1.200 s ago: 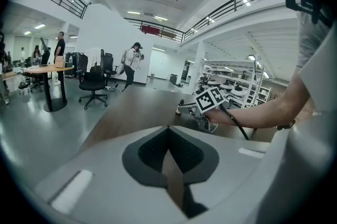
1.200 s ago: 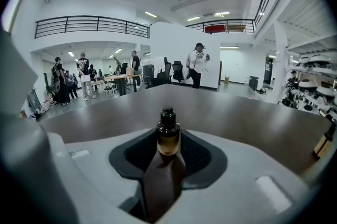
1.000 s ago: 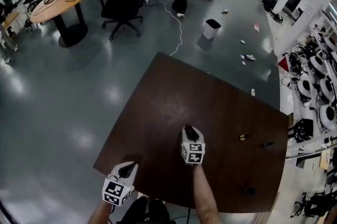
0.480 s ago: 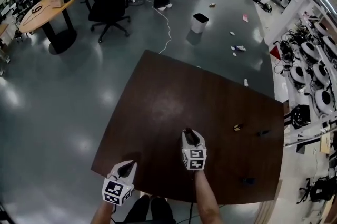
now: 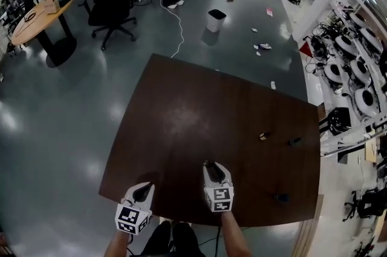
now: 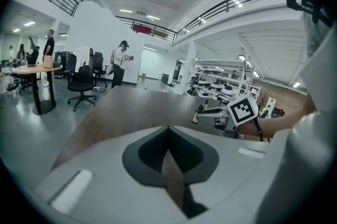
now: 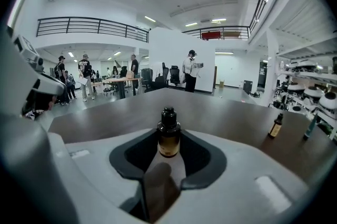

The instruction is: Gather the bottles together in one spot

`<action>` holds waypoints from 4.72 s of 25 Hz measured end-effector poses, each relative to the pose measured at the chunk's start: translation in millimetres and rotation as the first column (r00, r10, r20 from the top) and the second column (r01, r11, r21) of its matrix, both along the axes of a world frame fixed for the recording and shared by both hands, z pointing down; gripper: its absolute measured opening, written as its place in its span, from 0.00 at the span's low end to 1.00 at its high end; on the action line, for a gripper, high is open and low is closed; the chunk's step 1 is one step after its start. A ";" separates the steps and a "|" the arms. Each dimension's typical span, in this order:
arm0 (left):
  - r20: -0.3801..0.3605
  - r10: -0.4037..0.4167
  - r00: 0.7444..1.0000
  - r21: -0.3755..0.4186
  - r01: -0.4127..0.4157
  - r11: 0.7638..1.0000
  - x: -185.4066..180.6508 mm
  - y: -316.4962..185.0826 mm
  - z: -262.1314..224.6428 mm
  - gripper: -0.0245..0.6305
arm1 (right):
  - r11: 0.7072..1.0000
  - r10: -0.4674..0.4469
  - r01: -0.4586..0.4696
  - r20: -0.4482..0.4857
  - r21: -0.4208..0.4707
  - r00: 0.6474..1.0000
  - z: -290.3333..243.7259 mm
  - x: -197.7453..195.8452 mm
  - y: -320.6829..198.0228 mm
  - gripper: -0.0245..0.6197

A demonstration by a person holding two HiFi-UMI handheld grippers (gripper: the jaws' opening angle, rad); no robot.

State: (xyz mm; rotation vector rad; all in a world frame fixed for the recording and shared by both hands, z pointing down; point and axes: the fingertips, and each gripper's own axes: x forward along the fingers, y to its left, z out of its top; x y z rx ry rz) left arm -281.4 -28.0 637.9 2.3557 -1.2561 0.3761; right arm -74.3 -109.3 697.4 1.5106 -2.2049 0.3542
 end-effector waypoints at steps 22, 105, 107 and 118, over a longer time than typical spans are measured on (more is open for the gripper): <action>-0.002 0.042 0.999 -0.006 -0.042 0.999 24.4 12.9 4.5 0.04 | 0.999 0.007 -0.005 0.034 -0.054 0.999 39.1 6.1 43.4 0.24; -0.018 0.466 0.884 0.197 -0.454 0.869 263.5 -94.1 -103.2 0.04 | 0.887 0.411 -0.440 0.192 0.141 0.891 -125.0 199.8 33.0 0.04; -0.018 0.463 0.886 0.188 -0.452 0.872 268.2 -102.3 -99.7 0.04 | 0.890 0.409 -0.437 0.192 0.130 0.892 -119.4 206.0 25.7 0.04; 0.007 0.423 0.906 0.111 -0.421 0.900 290.8 -142.2 -62.8 0.04 | 0.908 0.395 -0.414 0.197 0.066 0.897 -82.3 239.0 -7.9 0.04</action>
